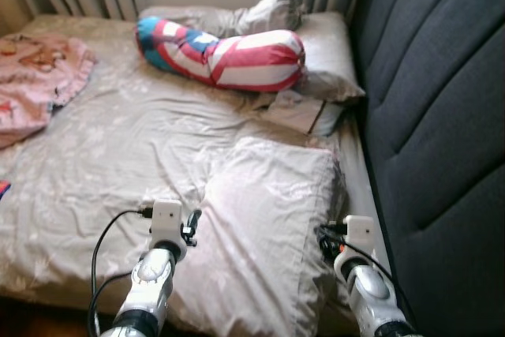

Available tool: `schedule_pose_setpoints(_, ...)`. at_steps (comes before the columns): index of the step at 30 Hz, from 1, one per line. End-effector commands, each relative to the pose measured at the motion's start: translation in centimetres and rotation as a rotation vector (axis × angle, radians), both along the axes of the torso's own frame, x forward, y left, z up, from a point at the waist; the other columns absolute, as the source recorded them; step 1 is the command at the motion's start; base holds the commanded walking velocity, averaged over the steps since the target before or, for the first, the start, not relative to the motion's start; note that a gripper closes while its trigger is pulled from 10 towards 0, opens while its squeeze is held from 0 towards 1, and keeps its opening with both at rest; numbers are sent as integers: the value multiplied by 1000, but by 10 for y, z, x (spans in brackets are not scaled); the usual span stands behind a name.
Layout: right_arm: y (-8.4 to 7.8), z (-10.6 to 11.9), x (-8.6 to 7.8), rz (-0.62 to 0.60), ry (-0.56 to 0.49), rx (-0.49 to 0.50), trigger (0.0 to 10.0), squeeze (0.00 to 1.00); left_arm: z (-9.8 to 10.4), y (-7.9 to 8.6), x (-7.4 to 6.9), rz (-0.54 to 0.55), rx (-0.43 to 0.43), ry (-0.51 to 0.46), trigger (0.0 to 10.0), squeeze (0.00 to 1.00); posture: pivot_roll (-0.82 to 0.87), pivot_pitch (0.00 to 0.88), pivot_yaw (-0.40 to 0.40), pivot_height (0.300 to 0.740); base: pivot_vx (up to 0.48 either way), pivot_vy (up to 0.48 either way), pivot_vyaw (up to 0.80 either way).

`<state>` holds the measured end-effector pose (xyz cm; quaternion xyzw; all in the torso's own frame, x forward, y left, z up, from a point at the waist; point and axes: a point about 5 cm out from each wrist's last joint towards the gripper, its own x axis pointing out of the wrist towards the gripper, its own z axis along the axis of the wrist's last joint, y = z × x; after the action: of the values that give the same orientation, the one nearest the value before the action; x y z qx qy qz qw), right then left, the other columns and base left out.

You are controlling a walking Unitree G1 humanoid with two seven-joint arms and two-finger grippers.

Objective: Clean up the room

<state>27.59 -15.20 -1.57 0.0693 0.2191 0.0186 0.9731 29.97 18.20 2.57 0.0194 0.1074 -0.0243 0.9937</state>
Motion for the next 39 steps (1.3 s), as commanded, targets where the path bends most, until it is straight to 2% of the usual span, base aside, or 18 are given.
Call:
schedule_pose_setpoints(1,-1,0,-1,-3,-4,-1,10000,0,-4,0,-2,-4,5,23,10000,0,-146,85,-75,740,0,0,0)
schedule_pose_setpoints(22,-3,1,0,-14,-8,-6,10000,0,-2,-2,-1,-13,9,16,10000,0,-147,86,-73,740,0,0,0)
schedule_pose_setpoints(28,-3,4,2,-11,-34,-10,10000,0,1,-5,4,9,-30,18,10000,0,-146,89,-73,740,0,0,0)
schedule_pose_setpoints(29,-3,5,3,-7,-43,-6,10000,173,1,-6,5,16,-50,21,10000,149,-151,90,-73,740,0,0,0)
schedule_pose_setpoints(30,-3,6,4,-7,-53,6,10000,1000,1,-6,6,15,-62,23,10000,961,-151,90,-73,740,0,0,0)
schedule_pose_setpoints(31,-3,7,4,-6,-60,14,10000,1000,1,-7,6,12,-70,25,10000,1000,-151,90,-73,740,0,0,0)
schedule_pose_setpoints(35,-2,7,4,5,-57,19,10000,1000,1,-9,7,21,-108,33,10000,1000,-153,95,-74,740,0,0,0)
schedule_pose_setpoints(39,0,5,3,38,-33,8,10000,1000,0,-11,7,8,-105,47,10000,1000,-155,99,-76,740,0,0,0)
